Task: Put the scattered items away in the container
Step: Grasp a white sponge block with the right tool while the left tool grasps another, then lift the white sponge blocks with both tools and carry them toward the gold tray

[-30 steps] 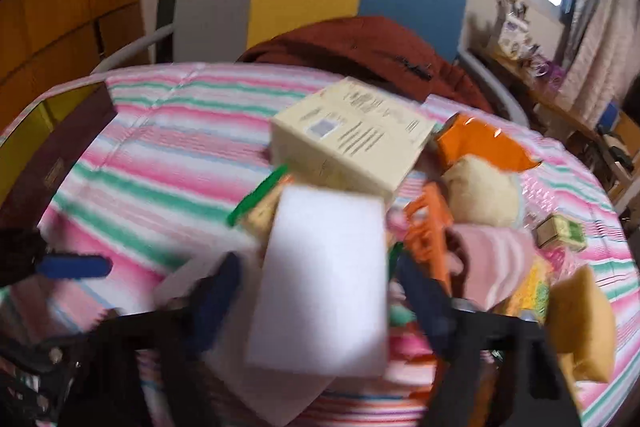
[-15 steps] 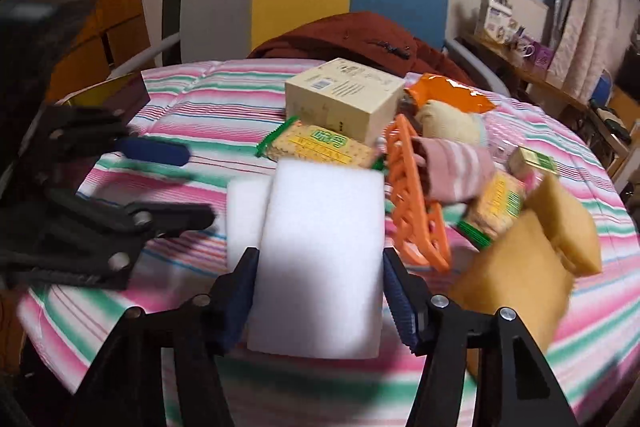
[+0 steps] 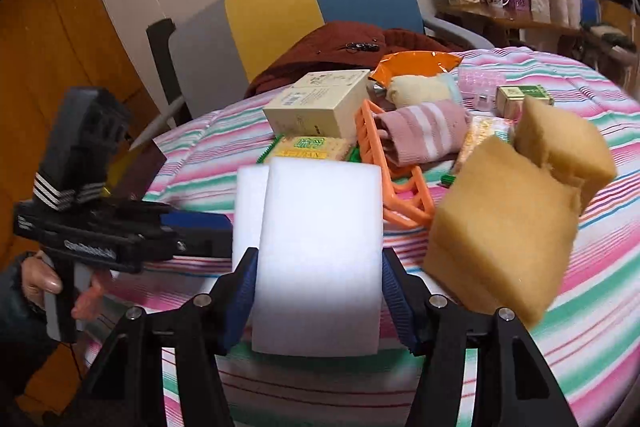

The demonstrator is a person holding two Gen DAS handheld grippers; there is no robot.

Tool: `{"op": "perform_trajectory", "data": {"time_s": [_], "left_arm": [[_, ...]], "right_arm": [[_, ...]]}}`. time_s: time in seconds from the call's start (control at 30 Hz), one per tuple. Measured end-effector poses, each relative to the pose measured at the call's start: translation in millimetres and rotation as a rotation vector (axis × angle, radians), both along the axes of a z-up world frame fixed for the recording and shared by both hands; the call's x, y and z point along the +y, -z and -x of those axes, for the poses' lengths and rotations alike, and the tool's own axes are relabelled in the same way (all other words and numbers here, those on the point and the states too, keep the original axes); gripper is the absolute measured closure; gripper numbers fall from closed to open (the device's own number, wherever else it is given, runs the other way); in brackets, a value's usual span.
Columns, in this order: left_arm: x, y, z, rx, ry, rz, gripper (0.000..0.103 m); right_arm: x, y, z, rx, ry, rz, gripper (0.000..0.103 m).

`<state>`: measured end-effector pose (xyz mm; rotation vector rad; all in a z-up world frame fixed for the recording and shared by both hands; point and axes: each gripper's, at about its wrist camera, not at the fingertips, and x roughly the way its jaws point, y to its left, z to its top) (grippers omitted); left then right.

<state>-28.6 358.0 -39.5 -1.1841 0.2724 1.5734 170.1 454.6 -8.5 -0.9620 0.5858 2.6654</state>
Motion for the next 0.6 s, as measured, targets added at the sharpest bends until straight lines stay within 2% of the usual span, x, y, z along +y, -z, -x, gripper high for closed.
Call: {"op": "perform_trajectory", "data": {"time_s": [0.07, 0.17, 0.23, 0.3, 0.37, 0.43, 0.47, 0.6], "left_arm": [[-2, -4, -8, 0.042, -0.007, 0.014, 0.049], [-11, -9, -10, 0.016, -0.064, -0.012, 0.049], [-19, -11, -7, 0.037, -0.159, 0.014, 0.049], [-28, -12, -8, 0.055, -0.204, 0.027, 0.049], [-34, -17, -13, 0.062, -0.211, 0.025, 0.049], [-35, -23, -18, 0.091, -0.232, 0.035, 0.050], [-35, -27, -19, 0.074, -0.225, 0.017, 0.050], [-30, -34, -24, 0.077, -0.187, 0.001, 0.049]], "right_arm": [[-4, -4, -5, 0.024, -0.011, -0.003, 0.041], [-5, -2, -4, -0.012, 0.004, -0.035, 0.041], [-5, -1, -9, 0.016, -0.017, 0.026, 0.041], [-5, 1, -15, 0.032, -0.013, 0.063, 0.041], [-10, 5, -14, -0.008, -0.006, 0.036, 0.041], [-8, 7, -18, 0.030, -0.017, 0.117, 0.041], [-7, 6, -18, 0.055, -0.026, 0.160, 0.041], [-18, 7, -10, 0.021, -0.035, 0.111, 0.041]]}}
